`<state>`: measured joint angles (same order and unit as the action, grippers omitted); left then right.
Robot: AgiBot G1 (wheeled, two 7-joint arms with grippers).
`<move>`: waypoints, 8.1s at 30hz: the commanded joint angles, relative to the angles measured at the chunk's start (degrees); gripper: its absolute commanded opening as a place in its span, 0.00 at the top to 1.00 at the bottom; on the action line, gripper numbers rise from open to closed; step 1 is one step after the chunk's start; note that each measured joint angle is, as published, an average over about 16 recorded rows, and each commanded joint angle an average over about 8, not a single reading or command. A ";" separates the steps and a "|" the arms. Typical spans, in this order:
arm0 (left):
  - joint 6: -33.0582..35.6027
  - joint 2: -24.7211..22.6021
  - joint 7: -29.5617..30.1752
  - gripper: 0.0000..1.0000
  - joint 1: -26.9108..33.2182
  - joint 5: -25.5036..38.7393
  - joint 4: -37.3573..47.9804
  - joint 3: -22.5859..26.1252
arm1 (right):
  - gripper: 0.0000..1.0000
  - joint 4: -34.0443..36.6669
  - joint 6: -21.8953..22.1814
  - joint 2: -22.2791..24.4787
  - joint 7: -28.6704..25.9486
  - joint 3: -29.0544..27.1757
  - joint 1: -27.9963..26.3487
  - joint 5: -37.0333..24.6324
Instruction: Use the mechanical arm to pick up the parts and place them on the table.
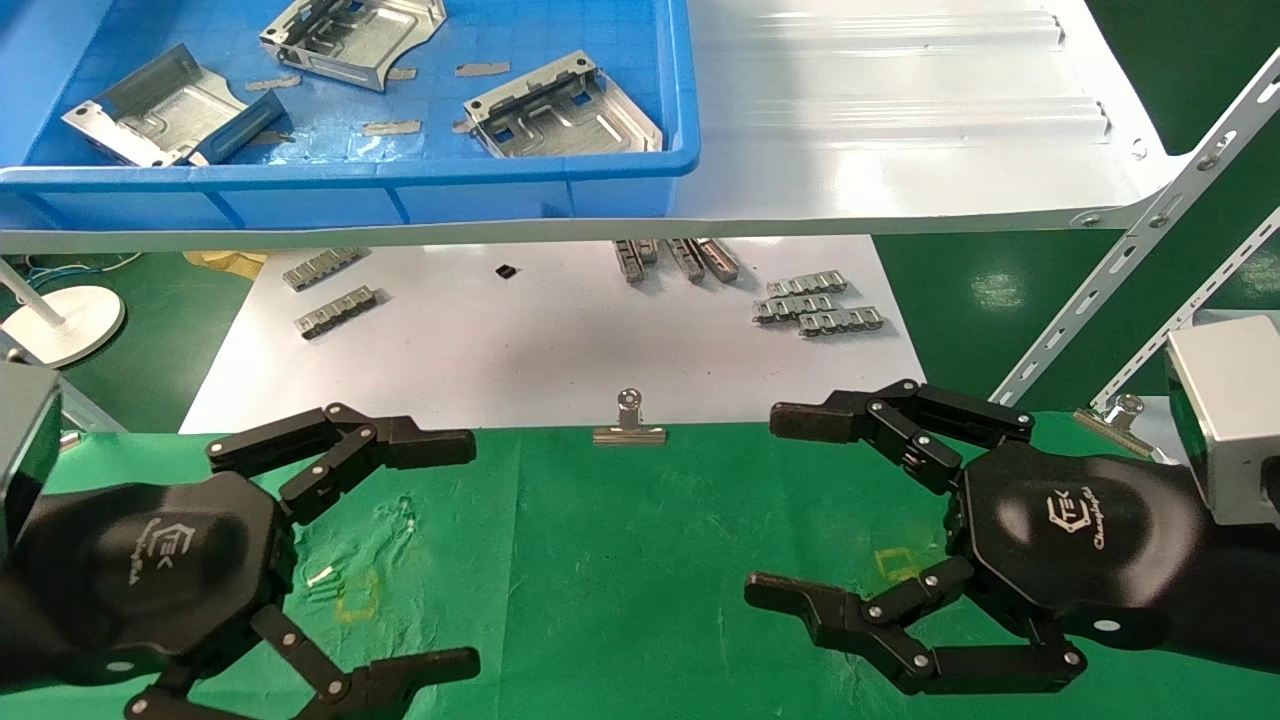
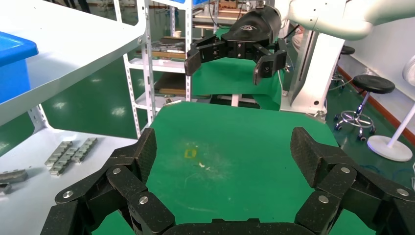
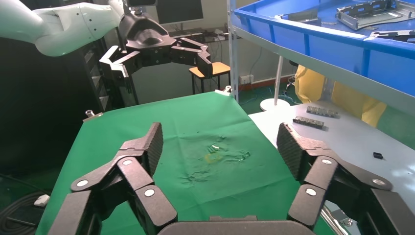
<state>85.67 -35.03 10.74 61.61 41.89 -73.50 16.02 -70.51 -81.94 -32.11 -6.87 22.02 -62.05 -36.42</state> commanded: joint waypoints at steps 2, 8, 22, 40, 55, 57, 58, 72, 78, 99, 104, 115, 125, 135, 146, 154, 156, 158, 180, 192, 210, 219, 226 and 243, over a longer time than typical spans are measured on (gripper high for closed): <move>0.00 0.00 0.00 0.00 0.00 0.00 0.00 0.00 | 0.00 0.00 0.00 0.00 0.00 0.00 0.00 0.00; 0.00 0.00 0.00 0.00 0.00 0.00 0.00 0.00 | 0.50 0.00 0.00 0.00 0.00 0.00 0.00 0.00; 0.00 0.00 0.00 0.00 0.00 0.00 0.00 0.00 | 1.00 0.00 0.00 0.00 0.00 0.00 0.00 0.00; 0.00 0.00 0.00 0.00 0.00 0.00 0.00 0.00 | 1.00 0.00 0.00 0.00 0.00 0.00 0.00 0.00; -0.05 0.05 0.02 0.00 0.10 0.03 0.01 -0.03 | 1.00 0.00 0.00 0.00 0.00 0.00 0.00 0.00; -0.29 0.14 0.09 0.00 0.57 0.24 0.05 -0.11 | 1.00 0.00 0.00 0.00 0.00 0.00 0.00 0.00; -0.53 0.19 0.18 0.00 1.05 0.45 0.13 -0.17 | 1.00 0.00 0.00 0.00 0.00 0.00 0.00 0.00; -12.35 -8.93 -0.35 0.00 28.34 17.73 18.72 3.78 | 1.00 0.00 0.00 0.00 0.00 0.00 0.00 0.00; -22.97 -17.27 -4.73 0.00 42.51 28.68 39.90 7.39 | 1.00 0.00 0.00 0.00 0.00 0.00 0.00 0.00; -49.55 -33.65 -4.31 1.00 56.12 40.06 73.17 12.54 | 1.00 0.00 0.00 0.00 0.00 0.00 0.00 0.00; -48.90 -33.77 -3.13 1.00 56.27 39.87 73.98 12.40 | 0.91 0.00 0.00 0.00 0.00 0.00 0.00 0.00; -48.01 -33.74 -1.73 1.00 55.99 39.60 74.12 12.22 | 0.00 0.00 0.00 0.00 0.00 0.00 0.00 0.00; -48.20 -33.81 -3.14 1.00 55.73 40.39 73.23 12.76 | 0.00 0.00 0.00 0.00 0.00 0.00 0.00 0.00; -44.87 -33.22 -5.14 1.00 55.97 38.48 71.20 11.46 | 0.00 0.00 0.00 0.00 0.00 0.00 0.00 0.00; -16.46 -25.92 -13.26 1.00 54.54 31.82 65.30 7.68 | 0.00 0.00 0.00 0.00 0.00 0.00 0.00 0.00; 3.53 -21.27 -21.48 1.00 51.31 27.59 63.58 5.99 | 0.00 0.00 0.00 0.00 0.00 0.00 0.00 0.00; 5.14 -20.37 -22.55 1.00 50.49 27.14 62.82 6.25 | 0.00 0.00 0.00 0.00 0.00 0.00 0.00 0.00; 5.92 -19.18 -23.60 1.00 49.31 26.26 61.16 6.54 | 0.00 0.00 0.00 0.00 0.00 0.01 0.00 0.00; 5.24 -1.31 -37.42 1.00 28.09 16.52 33.88 22.96 | 0.00 0.00 0.00 0.00 0.00 0.01 0.00 0.00; 3.58 -6.45 -50.76 0.81 29.20 22.89 48.20 28.59 | 0.00 0.00 0.00 0.00 0.00 0.01 0.00 0.00; 3.36 -11.20 -59.35 0.00 31.53 25.04 62.44 30.57 | 0.00 0.00 0.00 0.00 0.00 0.01 0.00 0.01; 5.53 -11.15 -52.84 0.00 33.09 21.89 65.53 29.82 | 0.00 0.00 0.00 0.00 0.00 0.01 0.00 0.01; 5.67 -10.42 -48.91 0.00 33.19 19.24 66.67 28.88 | 0.00 0.01 0.02 0.01 0.01 0.00 0.01 0.01; 5.11 -9.66 -45.66 0.00 30.29 18.19 60.50 26.59 | 0.00 0.01 0.02 0.01 0.01 0.00 0.01 0.01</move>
<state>90.74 -44.64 -34.68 91.73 60.00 -13.36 42.47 -70.50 -81.92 -32.10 -6.86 22.02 -62.04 -36.40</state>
